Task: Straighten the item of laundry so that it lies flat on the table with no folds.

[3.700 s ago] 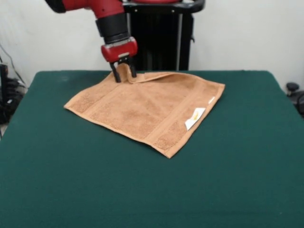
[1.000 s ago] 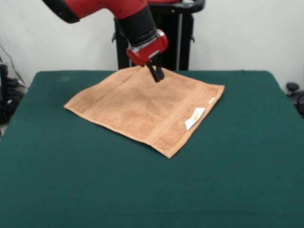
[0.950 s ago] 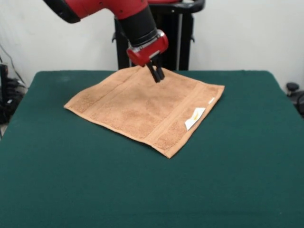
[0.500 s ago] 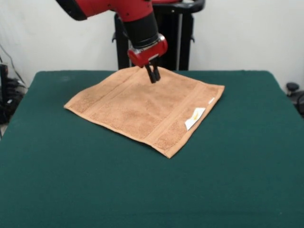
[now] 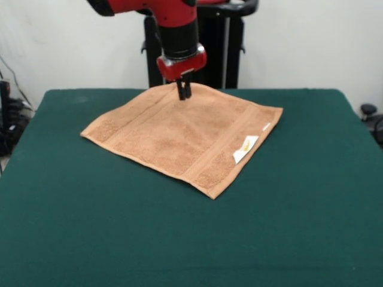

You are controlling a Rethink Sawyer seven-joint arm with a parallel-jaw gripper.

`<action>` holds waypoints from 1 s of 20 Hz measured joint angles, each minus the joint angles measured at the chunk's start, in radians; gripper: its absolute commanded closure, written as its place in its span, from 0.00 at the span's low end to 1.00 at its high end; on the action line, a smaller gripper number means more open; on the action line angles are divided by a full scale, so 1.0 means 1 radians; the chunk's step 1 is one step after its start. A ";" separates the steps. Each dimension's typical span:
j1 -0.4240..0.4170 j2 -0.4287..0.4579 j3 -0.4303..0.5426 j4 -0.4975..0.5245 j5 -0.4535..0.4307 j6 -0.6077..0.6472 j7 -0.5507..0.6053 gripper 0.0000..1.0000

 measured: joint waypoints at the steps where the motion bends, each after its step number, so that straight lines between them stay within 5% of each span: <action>1: 0.022 0.001 -0.025 -0.005 0.014 -0.002 0.010 1.00; 20: 0.322 0.015 -0.385 -0.164 0.275 -0.018 0.171 1.00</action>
